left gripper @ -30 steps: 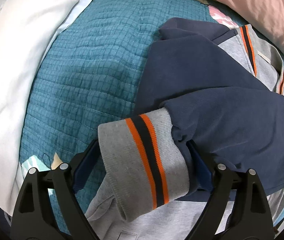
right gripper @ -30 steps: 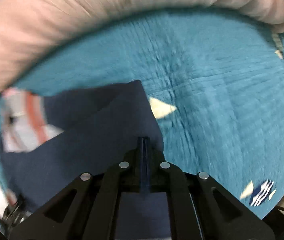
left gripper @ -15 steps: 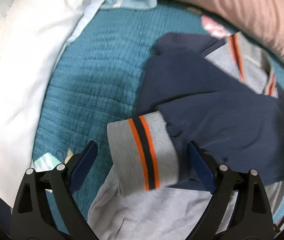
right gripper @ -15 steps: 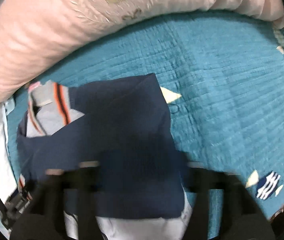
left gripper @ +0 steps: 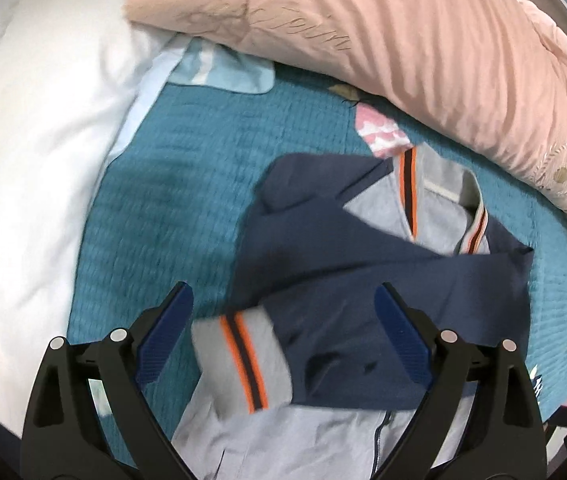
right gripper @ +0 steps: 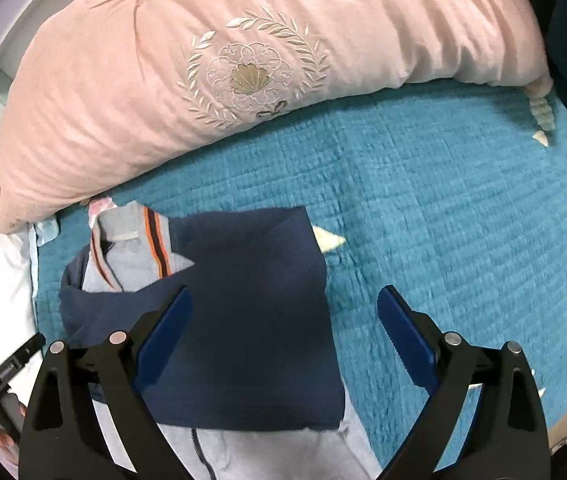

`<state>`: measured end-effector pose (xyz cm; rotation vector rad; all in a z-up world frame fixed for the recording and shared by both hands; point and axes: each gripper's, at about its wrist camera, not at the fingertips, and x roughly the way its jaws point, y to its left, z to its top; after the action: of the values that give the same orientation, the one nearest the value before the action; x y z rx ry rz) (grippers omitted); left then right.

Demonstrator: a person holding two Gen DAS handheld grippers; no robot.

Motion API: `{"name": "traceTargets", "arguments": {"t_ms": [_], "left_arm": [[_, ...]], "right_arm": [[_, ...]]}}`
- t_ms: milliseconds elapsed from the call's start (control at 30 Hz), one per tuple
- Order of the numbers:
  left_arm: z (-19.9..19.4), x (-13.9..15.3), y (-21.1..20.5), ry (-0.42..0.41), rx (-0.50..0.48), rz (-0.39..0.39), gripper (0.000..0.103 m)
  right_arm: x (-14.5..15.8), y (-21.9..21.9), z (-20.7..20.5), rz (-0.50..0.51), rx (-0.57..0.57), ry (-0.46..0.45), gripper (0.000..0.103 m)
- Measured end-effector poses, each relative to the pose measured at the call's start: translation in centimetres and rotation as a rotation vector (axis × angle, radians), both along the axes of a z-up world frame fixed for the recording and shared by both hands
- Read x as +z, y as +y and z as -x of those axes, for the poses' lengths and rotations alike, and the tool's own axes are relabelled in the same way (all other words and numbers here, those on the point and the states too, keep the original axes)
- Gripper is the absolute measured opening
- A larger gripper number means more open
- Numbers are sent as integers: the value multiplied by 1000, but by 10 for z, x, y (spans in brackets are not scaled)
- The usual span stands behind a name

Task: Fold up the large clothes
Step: 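Grasp the jacket edge near the collar with the left gripper while the right gripper grasps the hem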

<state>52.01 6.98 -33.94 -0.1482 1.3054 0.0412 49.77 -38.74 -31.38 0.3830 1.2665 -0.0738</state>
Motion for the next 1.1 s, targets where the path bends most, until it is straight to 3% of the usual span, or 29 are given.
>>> {"name": "traceTargets", "arguments": {"t_ms": [200, 500, 600, 667, 700, 767, 800, 833, 900, 933, 1100], "left_arm": [[-45, -24, -5, 28, -40, 9, 92], [-98, -69, 1, 85, -53, 132, 92], [-107, -84, 1, 125, -59, 112, 91], [-110, -88, -1, 113, -69, 103, 91], [-111, -88, -1, 103, -65, 104, 88], [-112, -88, -2, 97, -65, 57, 68], [-112, -87, -3, 95, -79, 49, 59], [-112, -85, -4, 85, -98, 63, 36], [-111, -81, -3, 90, -105, 94, 24], [-111, -80, -3, 101, -105, 104, 17], [-107, -69, -8, 96, -114, 87, 10]], "right_arm": [[-26, -6, -32, -13, 11, 55, 90], [-71, -6, -81, -57, 69, 124, 90], [-89, -9, -89, -84, 56, 172, 90], [-97, -11, -91, -118, 54, 188, 82], [-101, -12, -92, -147, 49, 196, 75], [-108, -12, -91, -199, 38, 212, 57], [-110, -12, -90, -171, 32, 224, 41], [-108, -12, -88, -124, 32, 220, 27], [-109, -15, -86, -127, 21, 217, 14], [-109, -18, -85, -149, 12, 215, 11], [-92, -24, -77, -165, 25, 174, 8]]}}
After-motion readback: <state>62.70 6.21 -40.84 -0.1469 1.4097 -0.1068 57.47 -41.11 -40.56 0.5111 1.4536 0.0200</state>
